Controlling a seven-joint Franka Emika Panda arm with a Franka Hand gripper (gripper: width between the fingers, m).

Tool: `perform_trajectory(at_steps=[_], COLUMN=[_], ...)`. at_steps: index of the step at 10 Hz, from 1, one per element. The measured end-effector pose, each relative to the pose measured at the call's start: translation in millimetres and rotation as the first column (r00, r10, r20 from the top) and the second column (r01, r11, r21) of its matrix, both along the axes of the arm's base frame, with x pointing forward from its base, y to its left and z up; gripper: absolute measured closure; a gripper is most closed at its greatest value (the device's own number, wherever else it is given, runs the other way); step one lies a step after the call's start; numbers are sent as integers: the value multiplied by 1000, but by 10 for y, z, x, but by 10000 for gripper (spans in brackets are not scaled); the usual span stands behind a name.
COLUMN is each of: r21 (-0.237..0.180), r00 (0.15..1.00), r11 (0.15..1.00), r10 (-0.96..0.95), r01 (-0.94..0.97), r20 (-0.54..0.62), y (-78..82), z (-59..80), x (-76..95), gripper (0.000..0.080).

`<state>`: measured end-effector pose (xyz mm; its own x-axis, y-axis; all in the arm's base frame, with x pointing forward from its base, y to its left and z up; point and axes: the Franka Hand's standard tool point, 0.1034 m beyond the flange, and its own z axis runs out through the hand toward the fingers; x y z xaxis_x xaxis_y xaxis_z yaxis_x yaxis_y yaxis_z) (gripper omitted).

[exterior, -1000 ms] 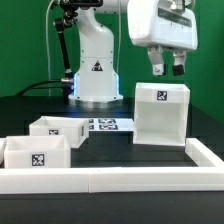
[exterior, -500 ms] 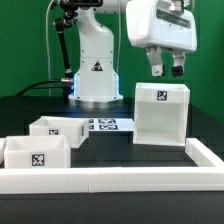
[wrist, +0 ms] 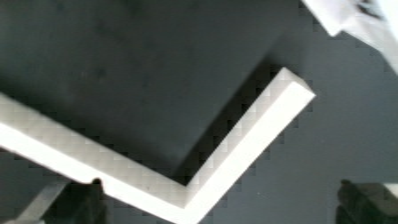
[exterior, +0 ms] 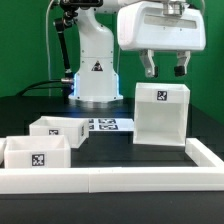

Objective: Assemble drawer

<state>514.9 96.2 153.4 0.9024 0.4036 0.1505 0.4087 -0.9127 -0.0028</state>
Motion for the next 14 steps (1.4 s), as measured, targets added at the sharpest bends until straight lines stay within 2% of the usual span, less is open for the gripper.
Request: perform_trajectory(at_steps=[3,5,7,11,14], r21=[28,49,57,36,36], r00=[979,932,828,815,816], r11=[979,931,827,817,818], r10=[-203,-361,-554,-570,-568], r01=[204,362,559,576,574], r20=[-18,-39,-83,-105,-104], y=[6,19,123,375,361], z=[-10,-19,-74,-144,-145], x=[-5,-24,-249,-565,-551], gripper=[150,150,150,150,150])
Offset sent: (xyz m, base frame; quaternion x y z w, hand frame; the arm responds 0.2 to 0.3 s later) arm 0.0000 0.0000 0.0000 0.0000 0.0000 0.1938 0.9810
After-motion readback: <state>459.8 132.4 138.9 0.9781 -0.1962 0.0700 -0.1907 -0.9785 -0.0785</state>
